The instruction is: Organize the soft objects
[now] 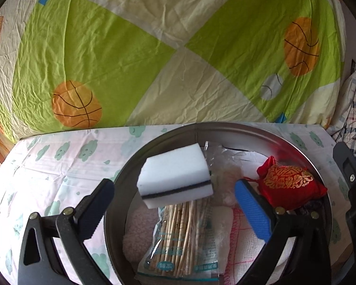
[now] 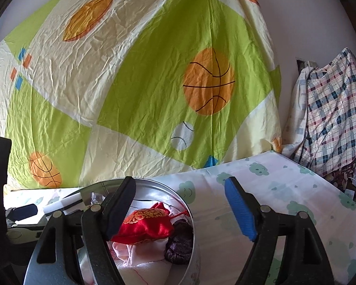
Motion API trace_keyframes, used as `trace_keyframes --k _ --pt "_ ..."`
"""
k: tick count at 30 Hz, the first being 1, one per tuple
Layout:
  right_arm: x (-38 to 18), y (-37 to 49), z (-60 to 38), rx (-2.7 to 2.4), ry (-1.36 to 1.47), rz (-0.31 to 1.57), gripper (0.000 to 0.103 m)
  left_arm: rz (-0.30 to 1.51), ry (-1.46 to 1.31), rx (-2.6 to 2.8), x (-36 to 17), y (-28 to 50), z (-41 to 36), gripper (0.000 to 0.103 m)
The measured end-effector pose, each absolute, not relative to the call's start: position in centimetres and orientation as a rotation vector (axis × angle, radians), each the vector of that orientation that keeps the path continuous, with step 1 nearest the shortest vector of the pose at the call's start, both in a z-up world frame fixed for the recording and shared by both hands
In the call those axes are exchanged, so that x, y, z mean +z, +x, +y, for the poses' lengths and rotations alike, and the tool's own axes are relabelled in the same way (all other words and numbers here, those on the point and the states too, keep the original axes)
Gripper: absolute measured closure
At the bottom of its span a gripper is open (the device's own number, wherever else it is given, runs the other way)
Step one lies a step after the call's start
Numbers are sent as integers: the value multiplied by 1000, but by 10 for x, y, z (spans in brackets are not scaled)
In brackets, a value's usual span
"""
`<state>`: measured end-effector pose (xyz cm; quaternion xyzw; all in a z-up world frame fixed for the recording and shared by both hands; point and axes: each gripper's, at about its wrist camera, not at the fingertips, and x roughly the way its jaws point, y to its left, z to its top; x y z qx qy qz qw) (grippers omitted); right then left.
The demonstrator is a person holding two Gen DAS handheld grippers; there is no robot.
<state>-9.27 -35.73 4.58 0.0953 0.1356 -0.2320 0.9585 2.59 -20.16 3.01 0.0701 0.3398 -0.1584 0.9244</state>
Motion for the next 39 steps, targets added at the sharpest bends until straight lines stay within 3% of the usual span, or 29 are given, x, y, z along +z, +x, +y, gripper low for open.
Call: trace_keyframes --k 14,23,39 --pt "40 -101 -355 -492 187 218 24 466 67 -251 39 -3 -180 0" --pt "42 -105 -340 -482 110 203 24 493 72 -310 35 -9 -176 0" --pt "51 -144 -321 -562 151 16 21 383 104 -292 23 -32 -168 0"
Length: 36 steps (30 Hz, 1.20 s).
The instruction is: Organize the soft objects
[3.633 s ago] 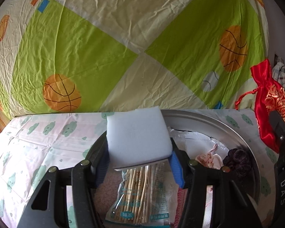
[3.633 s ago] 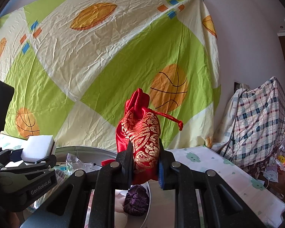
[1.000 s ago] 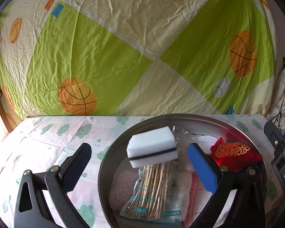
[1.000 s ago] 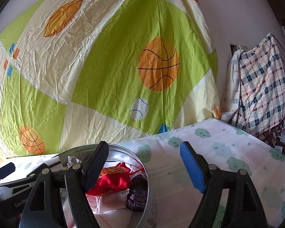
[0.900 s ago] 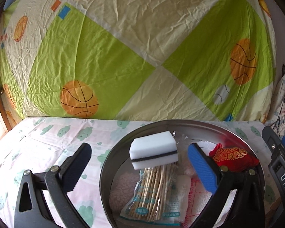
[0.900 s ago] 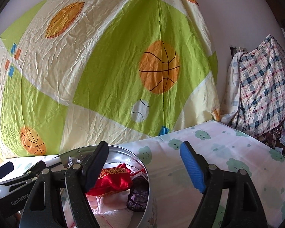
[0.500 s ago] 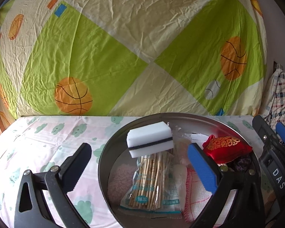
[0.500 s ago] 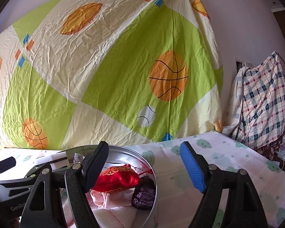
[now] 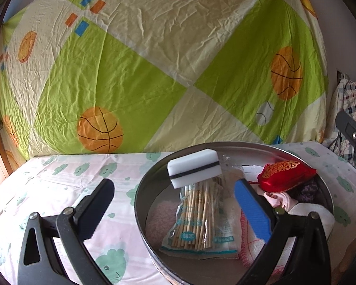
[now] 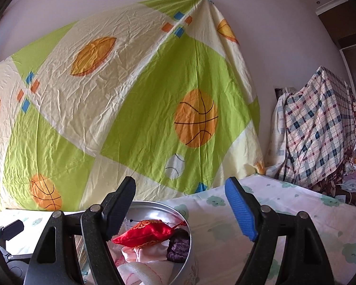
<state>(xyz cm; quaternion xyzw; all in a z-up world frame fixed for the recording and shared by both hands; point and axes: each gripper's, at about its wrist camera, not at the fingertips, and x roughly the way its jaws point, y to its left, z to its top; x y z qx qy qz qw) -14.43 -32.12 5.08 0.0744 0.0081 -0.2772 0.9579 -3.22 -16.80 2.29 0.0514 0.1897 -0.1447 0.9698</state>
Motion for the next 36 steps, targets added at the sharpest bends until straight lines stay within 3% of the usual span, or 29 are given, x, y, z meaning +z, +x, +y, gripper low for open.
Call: trace_keyframes --k 3,36 --pt "52 -158 -317 -597 147 -50 14 349 122 -299 24 -40 -169 0" --pt "58 -195 -281 -621 29 -98 11 313 63 -317 27 -71 -140 0"
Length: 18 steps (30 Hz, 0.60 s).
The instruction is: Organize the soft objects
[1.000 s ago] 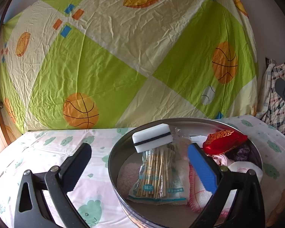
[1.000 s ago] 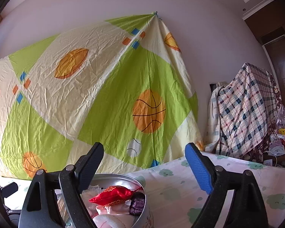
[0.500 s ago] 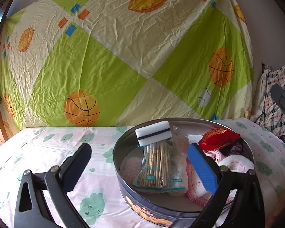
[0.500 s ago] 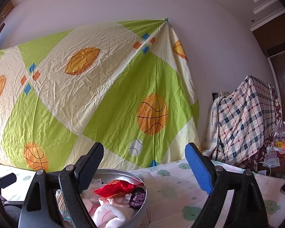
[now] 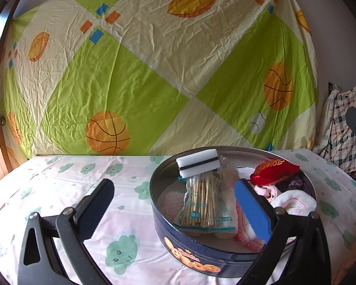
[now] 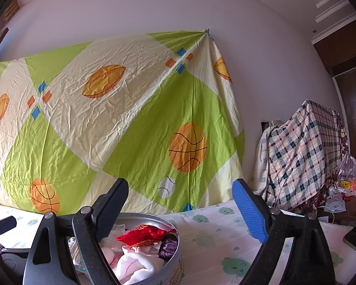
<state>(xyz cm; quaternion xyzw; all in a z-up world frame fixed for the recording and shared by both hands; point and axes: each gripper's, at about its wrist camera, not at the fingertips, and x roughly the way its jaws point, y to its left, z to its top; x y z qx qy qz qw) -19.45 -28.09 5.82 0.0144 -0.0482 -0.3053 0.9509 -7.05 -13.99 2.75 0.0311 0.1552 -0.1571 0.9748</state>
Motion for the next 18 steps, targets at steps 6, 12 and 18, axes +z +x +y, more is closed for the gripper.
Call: trace_keyframes --k 6,12,18 --pt "59 -195 -280 -624 27 -103 10 321 51 -310 27 -70 -138 0" --pt "59 -197 -280 -626 26 -106 10 314 51 -307 27 -72 -138 0" --pt "61 -198 -279 -628 23 -110 9 315 50 -304 28 -73 -137 0"
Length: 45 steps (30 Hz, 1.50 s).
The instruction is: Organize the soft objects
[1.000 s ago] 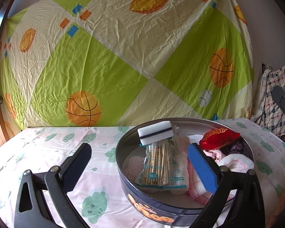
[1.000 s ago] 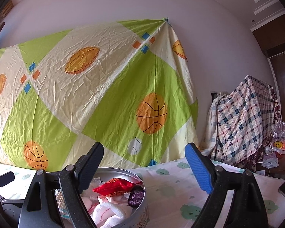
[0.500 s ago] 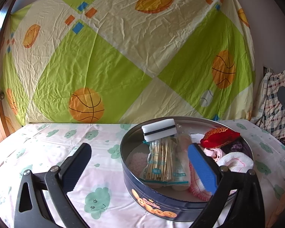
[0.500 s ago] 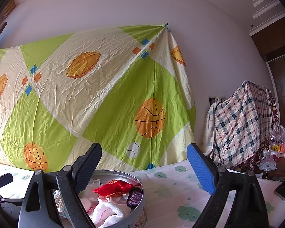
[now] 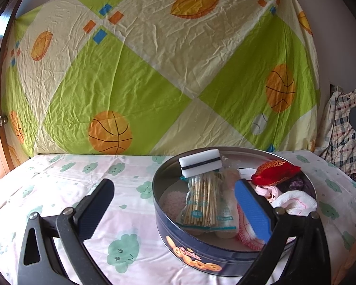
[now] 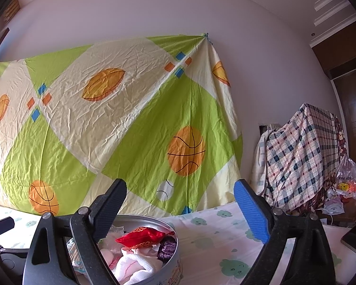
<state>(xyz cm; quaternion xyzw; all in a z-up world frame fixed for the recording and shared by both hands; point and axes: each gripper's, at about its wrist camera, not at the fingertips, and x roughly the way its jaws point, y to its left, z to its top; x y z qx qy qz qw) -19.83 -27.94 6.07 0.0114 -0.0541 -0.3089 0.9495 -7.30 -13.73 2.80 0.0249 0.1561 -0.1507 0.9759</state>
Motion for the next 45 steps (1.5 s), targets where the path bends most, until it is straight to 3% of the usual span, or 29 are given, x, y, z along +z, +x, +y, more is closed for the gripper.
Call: trace_keyframes --k 45 --pt "60 -199 -279 -626 20 -113 9 321 73 -276 28 -72 -139 0"
